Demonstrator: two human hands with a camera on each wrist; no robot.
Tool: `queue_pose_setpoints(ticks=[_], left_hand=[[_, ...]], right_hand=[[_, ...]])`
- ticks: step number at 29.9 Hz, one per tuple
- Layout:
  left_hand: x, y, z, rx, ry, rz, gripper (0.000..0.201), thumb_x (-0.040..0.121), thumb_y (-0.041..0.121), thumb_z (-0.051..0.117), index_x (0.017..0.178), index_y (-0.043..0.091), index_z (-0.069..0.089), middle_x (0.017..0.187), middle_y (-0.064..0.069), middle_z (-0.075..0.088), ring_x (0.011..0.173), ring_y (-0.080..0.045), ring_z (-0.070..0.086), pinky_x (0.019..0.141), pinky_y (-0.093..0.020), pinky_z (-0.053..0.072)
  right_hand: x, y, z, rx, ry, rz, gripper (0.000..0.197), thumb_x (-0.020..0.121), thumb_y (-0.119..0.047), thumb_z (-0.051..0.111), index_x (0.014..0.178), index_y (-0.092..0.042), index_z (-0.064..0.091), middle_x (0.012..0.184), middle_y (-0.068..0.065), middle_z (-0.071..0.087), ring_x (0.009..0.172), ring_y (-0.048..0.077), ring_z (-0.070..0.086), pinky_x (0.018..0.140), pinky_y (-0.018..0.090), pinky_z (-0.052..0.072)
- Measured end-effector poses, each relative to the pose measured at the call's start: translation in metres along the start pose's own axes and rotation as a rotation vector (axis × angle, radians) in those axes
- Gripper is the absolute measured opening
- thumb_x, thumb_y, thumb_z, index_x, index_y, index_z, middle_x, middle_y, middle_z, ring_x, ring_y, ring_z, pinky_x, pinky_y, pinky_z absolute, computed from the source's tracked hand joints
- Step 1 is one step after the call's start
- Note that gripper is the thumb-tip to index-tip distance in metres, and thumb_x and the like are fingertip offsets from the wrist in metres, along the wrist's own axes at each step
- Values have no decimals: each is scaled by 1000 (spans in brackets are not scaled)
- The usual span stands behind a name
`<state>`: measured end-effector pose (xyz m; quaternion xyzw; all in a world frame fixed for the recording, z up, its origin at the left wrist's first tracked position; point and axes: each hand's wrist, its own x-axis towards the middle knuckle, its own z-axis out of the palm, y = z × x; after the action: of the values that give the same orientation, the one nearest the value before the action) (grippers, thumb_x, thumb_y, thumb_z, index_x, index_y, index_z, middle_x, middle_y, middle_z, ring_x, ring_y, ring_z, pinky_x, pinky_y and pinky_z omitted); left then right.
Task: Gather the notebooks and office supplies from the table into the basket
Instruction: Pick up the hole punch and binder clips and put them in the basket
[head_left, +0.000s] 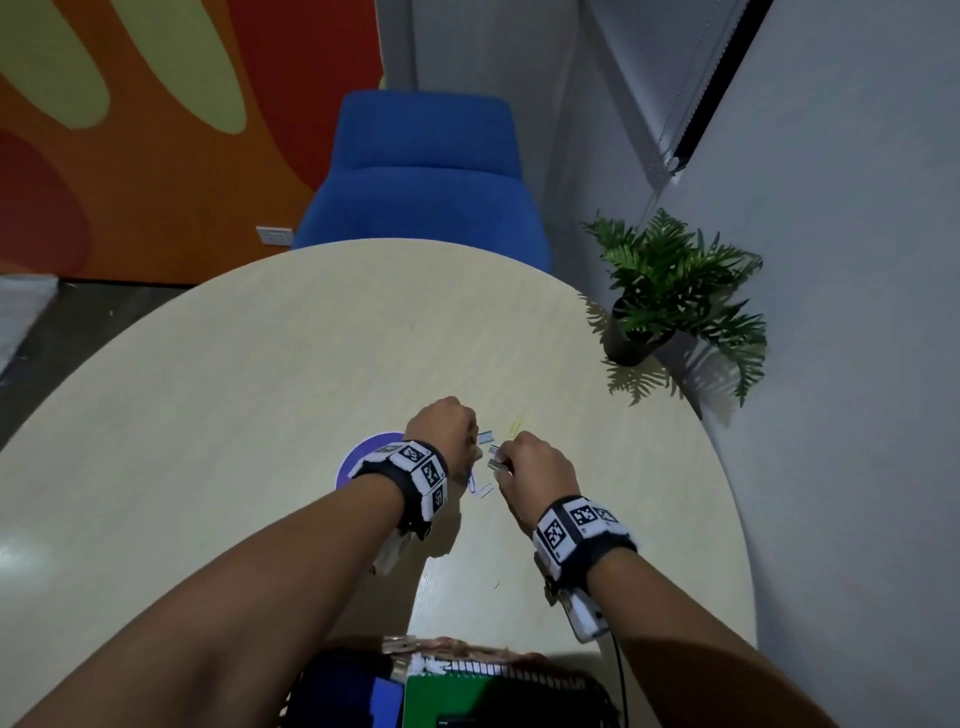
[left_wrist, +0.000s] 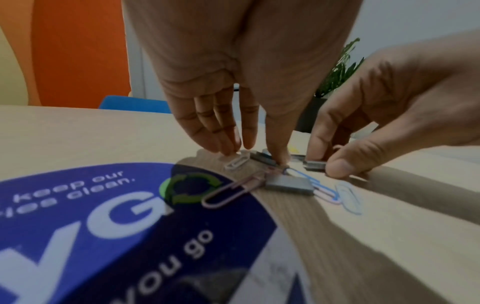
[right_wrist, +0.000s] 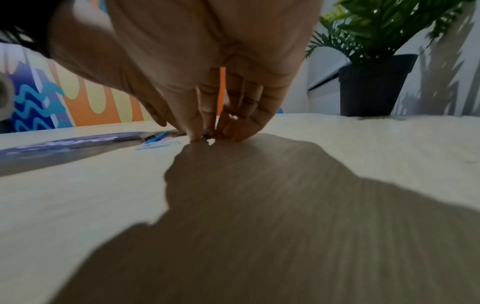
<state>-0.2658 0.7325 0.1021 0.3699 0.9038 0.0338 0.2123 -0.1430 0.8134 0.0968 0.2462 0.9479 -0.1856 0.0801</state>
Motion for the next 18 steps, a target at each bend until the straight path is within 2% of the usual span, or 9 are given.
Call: queue_pose_setpoints(ticks=[3, 6, 10, 13, 15, 18], left_hand=[[1, 3, 1, 27, 11, -15, 21, 80, 28, 69, 98, 17, 73, 109, -7, 62, 97, -31, 62, 79, -35, 53], [1, 4, -3, 28, 25, -18, 20, 82, 30, 65, 96, 18, 72, 108, -6, 64, 94, -30, 63, 71, -32, 49], [-10, 2, -18, -48, 97, 10, 26, 81, 35, 63, 96, 15, 69, 105, -6, 66, 94, -28, 63, 72, -33, 50], [-36, -5, -38, -167, 144, 32, 26, 80, 33, 63, 96, 13, 67, 98, -6, 68, 91, -27, 64, 74, -34, 53], [-63, -14, -52, -282, 162, 50, 21, 77, 28, 65, 93, 13, 66, 87, -5, 71, 84, -24, 65, 76, -34, 55], [-116, -31, -63, -502, 173, 41, 17, 74, 15, 65, 90, 12, 67, 71, -1, 67, 65, -17, 60, 67, -25, 50]], right_hand=[[-1, 2, 2, 39, 25, -10, 23, 89, -19, 50, 105, -16, 66, 107, 7, 62, 94, 30, 60, 71, 33, 46], [-3, 2, 0, 98, 50, -9, 21, 87, -20, 52, 102, -18, 66, 107, 4, 61, 91, 28, 61, 70, 33, 47], [-7, 0, -9, 160, 75, -9, 17, 88, -24, 56, 98, -18, 67, 105, 2, 63, 91, 26, 61, 72, 33, 48], [-19, -5, -26, 206, 103, -30, 15, 88, -24, 58, 96, -19, 69, 100, 3, 68, 88, 25, 62, 74, 33, 50], [-31, -11, -42, 230, 114, -54, 12, 86, -24, 60, 92, -19, 70, 92, 4, 71, 84, 25, 63, 74, 33, 51], [-55, -20, -64, 310, 89, -129, 6, 80, -16, 66, 85, -15, 70, 80, 6, 71, 76, 25, 63, 75, 39, 54]])
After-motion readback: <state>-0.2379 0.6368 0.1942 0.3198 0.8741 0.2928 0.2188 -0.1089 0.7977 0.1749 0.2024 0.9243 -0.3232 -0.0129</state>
